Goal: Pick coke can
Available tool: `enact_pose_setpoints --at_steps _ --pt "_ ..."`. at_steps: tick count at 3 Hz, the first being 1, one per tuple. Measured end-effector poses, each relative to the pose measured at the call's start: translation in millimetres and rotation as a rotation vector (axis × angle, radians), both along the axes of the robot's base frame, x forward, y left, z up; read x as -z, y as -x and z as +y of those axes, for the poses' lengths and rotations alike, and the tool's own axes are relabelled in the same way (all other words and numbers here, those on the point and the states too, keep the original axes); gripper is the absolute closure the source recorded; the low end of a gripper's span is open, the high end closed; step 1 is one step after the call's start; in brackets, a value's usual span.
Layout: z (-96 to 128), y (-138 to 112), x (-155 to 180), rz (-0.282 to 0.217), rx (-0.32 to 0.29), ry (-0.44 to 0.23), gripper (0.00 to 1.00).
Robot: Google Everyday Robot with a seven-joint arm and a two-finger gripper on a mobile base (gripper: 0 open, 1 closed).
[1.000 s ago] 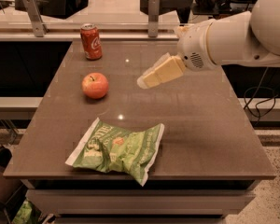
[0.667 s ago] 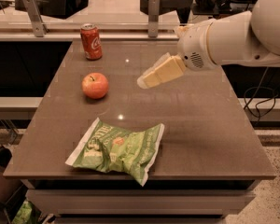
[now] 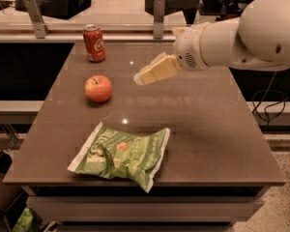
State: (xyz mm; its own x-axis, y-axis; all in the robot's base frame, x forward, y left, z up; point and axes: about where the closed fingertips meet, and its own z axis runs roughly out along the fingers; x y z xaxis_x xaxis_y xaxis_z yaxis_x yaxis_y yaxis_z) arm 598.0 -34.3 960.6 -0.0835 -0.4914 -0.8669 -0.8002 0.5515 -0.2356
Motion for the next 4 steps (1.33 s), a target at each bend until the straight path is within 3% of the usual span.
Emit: enact_pose_setpoints --at_steps 2,3,4 --pt "18 -45 13 -0.038 0.037 -0.07 0.0" --pt "27 -73 15 -0.057 0.077 -0.072 0.0" --pt "49 -105 22 -0.052 0.088 -0.083 0.0"
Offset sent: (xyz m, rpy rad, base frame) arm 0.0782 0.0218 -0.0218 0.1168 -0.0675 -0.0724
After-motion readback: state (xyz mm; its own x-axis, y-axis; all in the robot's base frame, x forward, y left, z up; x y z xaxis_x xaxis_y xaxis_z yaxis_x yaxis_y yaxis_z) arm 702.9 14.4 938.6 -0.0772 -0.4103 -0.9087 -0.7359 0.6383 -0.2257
